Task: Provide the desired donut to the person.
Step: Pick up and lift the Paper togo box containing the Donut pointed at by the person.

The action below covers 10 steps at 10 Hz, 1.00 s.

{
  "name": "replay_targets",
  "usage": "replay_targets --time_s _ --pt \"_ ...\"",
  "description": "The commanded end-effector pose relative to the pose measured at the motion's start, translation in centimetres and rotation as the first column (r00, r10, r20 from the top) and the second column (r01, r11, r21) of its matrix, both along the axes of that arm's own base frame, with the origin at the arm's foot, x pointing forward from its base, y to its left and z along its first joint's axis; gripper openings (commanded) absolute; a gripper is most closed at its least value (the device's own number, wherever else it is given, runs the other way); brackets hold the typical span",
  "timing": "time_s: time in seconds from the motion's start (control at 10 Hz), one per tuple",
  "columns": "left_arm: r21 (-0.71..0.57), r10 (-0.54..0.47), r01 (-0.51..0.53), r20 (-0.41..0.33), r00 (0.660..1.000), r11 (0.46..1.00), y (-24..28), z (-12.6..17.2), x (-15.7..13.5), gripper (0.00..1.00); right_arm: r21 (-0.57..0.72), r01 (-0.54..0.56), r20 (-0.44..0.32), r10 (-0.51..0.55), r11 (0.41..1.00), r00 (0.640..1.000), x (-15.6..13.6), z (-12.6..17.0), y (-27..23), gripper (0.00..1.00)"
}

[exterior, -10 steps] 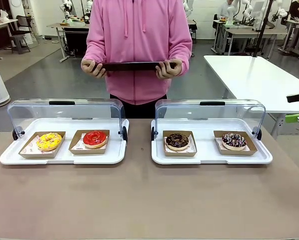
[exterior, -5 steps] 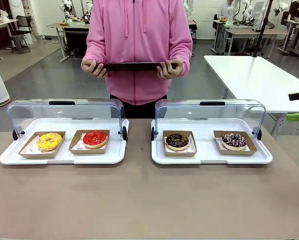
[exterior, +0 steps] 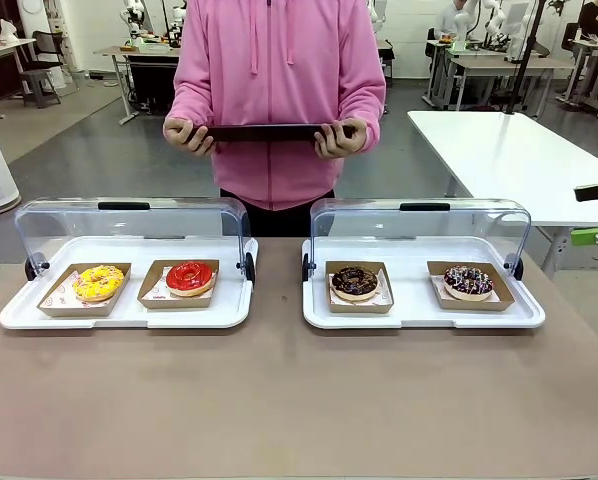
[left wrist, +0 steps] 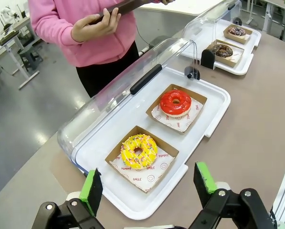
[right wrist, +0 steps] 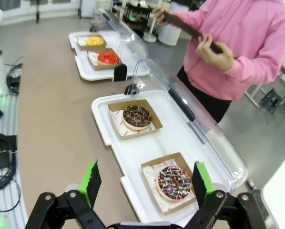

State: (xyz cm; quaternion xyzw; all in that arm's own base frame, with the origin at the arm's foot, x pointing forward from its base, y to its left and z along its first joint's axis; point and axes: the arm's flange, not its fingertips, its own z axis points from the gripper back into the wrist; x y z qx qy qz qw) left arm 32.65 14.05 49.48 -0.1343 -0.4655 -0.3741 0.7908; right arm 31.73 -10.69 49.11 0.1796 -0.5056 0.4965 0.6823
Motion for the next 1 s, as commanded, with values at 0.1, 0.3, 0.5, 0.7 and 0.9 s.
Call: replay_targets --time_s 0.1,0.3,0.5,0.7,0.9 --pt "0.002 0.001 -0.001 -0.006 1.0 1.0 -0.02 -0.02 -0.01 1.0 -0.01 0.001 -0.012 -0.002 1.0 1.0 -0.04 -0.03 -0.11 1.0" --pt "0.002 0.001 -0.001 -0.006 1.0 1.0 -0.02 -0.02 -0.01 1.0 -0.01 0.001 -0.012 -0.002 1.0 1.0 -0.04 -0.03 -0.11 1.0" --pt "0.002 0.001 -0.001 -0.006 1.0 1.0 -0.02 -0.02 -0.01 1.0 -0.01 0.001 -0.012 -0.002 1.0 1.0 -0.04 -0.03 -0.11 1.0" --pt "0.002 0.001 -0.001 -0.006 1.0 1.0 -0.02 -0.02 -0.01 1.0 -0.01 0.001 -0.012 -0.002 1.0 1.0 -0.04 -0.03 -0.11 1.0" --pt "0.002 0.001 -0.001 -0.006 1.0 1.0 -0.02 -0.02 -0.01 1.0 -0.01 0.001 -0.012 -0.002 1.0 1.0 -0.04 -0.03 -0.11 1.0"
